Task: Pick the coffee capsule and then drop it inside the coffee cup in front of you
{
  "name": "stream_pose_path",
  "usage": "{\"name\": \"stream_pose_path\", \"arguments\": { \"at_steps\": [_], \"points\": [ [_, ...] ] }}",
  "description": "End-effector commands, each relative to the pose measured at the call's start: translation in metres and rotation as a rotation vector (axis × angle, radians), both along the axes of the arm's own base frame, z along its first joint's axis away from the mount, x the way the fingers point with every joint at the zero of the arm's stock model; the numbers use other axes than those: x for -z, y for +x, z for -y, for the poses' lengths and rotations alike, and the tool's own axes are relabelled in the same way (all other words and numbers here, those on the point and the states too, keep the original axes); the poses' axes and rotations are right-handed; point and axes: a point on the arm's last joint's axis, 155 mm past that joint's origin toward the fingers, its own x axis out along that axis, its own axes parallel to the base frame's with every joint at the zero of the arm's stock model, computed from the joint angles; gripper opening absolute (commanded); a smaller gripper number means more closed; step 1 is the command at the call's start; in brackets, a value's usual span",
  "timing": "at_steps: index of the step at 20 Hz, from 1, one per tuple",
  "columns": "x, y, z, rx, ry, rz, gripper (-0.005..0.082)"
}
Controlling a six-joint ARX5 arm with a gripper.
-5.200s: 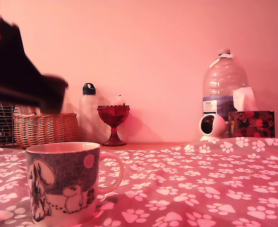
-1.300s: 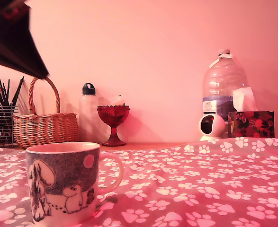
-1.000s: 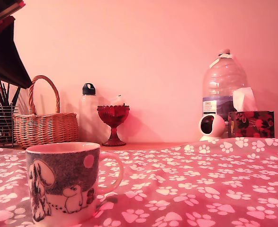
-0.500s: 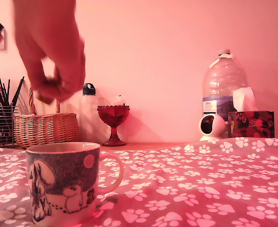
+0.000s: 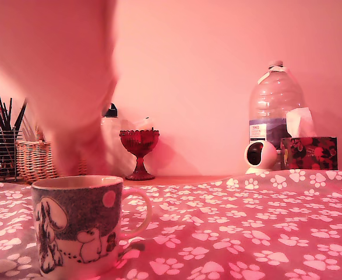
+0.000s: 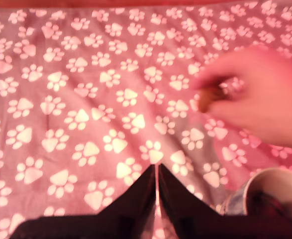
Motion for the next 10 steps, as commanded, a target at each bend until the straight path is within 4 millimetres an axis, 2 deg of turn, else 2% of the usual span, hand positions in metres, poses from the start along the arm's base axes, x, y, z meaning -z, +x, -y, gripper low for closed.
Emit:
{"name": "stream_pose_path", "arguments": {
  "at_steps": [1,6,10],
  "points": [
    [0.0081,-0.0014,-0.0033,-0.011,0.011,-0.018,-0.0019],
    [0.0108,-0.0022,-0.0077,-0.019,0.022,-0.029,-0.0019],
    [0.01,-0.0041,0.0009,0.025,-0.002,-0.034,-0.0019]
  ]
}}
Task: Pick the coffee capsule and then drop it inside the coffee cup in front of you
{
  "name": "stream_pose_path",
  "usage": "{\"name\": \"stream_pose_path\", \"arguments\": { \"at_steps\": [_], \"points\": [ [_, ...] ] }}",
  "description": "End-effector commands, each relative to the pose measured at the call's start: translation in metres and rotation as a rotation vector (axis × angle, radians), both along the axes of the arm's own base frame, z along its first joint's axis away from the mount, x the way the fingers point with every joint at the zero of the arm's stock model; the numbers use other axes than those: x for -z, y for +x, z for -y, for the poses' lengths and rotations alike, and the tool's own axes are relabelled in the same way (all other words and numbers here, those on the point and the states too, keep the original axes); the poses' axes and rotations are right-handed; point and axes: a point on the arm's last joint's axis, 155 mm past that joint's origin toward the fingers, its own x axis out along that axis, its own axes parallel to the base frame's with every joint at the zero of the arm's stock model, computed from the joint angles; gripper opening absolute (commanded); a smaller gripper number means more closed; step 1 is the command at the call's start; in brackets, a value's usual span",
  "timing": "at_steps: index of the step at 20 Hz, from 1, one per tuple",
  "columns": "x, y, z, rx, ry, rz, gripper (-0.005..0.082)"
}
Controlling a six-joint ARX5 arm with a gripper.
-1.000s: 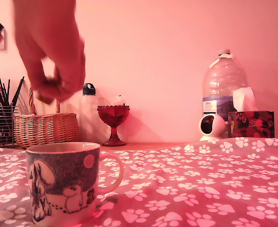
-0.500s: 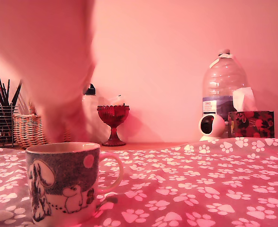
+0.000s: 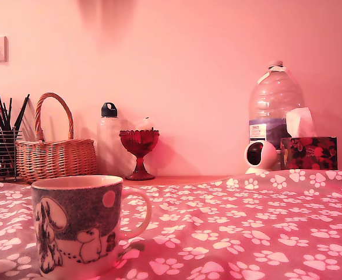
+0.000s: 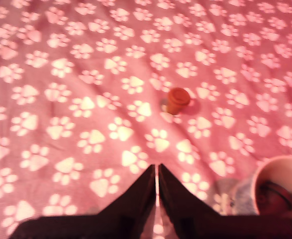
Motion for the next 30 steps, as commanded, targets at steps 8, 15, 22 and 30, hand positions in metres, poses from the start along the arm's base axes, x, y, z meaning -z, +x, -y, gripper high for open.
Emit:
{"name": "stream_pose_path", "arguments": {
  "at_steps": [8,15,22,30],
  "points": [
    [-0.012,0.009,0.014,0.105,0.024,0.094,-0.0019],
    [-0.05,0.025,0.028,0.181,0.028,0.282,-0.0015],
    [-0.068,0.021,0.052,0.341,-0.012,0.375,-0.001],
    [-0.042,0.027,0.037,0.32,-0.046,0.406,0.0028]
  ]
}}
